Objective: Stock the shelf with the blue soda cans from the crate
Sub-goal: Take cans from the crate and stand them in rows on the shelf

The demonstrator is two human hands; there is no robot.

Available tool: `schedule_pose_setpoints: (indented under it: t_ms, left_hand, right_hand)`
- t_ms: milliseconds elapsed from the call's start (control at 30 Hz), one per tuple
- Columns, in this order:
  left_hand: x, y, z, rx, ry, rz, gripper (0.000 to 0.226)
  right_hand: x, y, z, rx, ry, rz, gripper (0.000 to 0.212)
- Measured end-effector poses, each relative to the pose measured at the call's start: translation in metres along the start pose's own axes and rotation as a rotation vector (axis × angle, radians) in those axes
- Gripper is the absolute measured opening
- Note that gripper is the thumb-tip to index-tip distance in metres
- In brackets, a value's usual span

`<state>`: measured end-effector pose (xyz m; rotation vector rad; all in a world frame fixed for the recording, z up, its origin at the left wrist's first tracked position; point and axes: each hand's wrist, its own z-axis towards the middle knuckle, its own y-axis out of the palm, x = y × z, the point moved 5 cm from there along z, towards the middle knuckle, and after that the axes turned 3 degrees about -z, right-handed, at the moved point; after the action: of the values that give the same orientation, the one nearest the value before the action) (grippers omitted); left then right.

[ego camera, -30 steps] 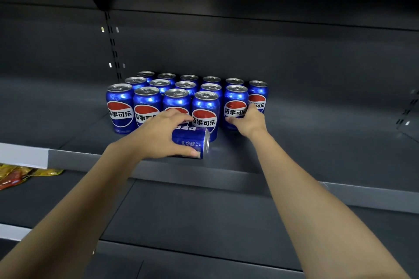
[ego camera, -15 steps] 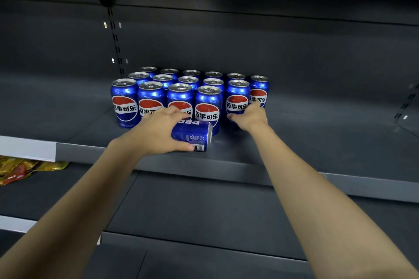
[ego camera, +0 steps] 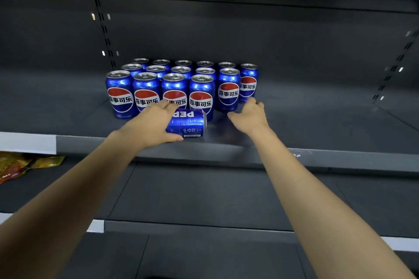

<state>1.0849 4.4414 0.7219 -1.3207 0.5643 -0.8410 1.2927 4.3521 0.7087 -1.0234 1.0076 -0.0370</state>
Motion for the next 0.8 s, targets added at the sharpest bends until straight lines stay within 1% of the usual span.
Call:
schedule_pose_setpoints:
  t_ms: [133, 167, 200, 267, 333, 400, 467, 533, 600, 667, 733, 800]
  left_hand:
    - [0.018, -0.011, 0.007, 0.020, 0.095, 0.246, 0.082]
    - [0.026, -0.015, 0.008, 0.043, 0.139, 0.308, 0.079]
    - [0.036, -0.018, 0.008, 0.098, 0.218, 0.377, 0.077]
    - [0.057, -0.024, 0.009, 0.235, 0.420, 0.495, 0.070]
    - [0.076, -0.024, 0.013, 0.326, 0.586, 0.565, 0.058]
    - [0.097, -0.022, 0.016, 0.372, 0.731, 0.637, 0.040]
    - [0.113, -0.016, 0.018, 0.393, 0.843, 0.710, 0.026]
    - [0.121, -0.010, 0.022, 0.392, 0.893, 0.786, 0.023]
    - [0.123, -0.007, 0.026, 0.382, 0.918, 0.839, 0.029]
    - [0.124, -0.006, 0.030, 0.379, 0.938, 0.866, 0.033]
    - [0.124, -0.005, 0.032, 0.395, 0.965, 0.870, 0.028]
    - [0.124, -0.006, 0.032, 0.387, 0.971, 0.833, 0.023]
  right_hand:
    - [0.004, -0.004, -0.014, -0.034, -0.130, -0.031, 0.049]
    - [0.004, -0.006, -0.017, -0.043, -0.165, -0.038, 0.050]
    - [0.002, -0.008, -0.019, -0.058, -0.204, -0.045, 0.053]
    - [0.000, -0.012, -0.022, -0.149, -0.257, -0.075, 0.070]
    - [0.002, -0.012, -0.025, -0.309, -0.257, -0.119, 0.091]
    - [0.006, -0.011, -0.026, -0.426, -0.230, -0.112, 0.107]
    - [0.011, -0.009, -0.027, -0.484, -0.218, -0.063, 0.115]
    - [0.015, -0.007, -0.027, -0.507, -0.220, 0.021, 0.107]
    - [0.017, -0.004, -0.029, -0.516, -0.231, 0.103, 0.096]
    - [0.019, 0.000, -0.027, -0.522, -0.236, 0.150, 0.091]
    - [0.021, 0.002, -0.023, -0.534, -0.225, 0.157, 0.087]
    - [0.021, 0.003, -0.019, -0.543, -0.226, 0.157, 0.089]
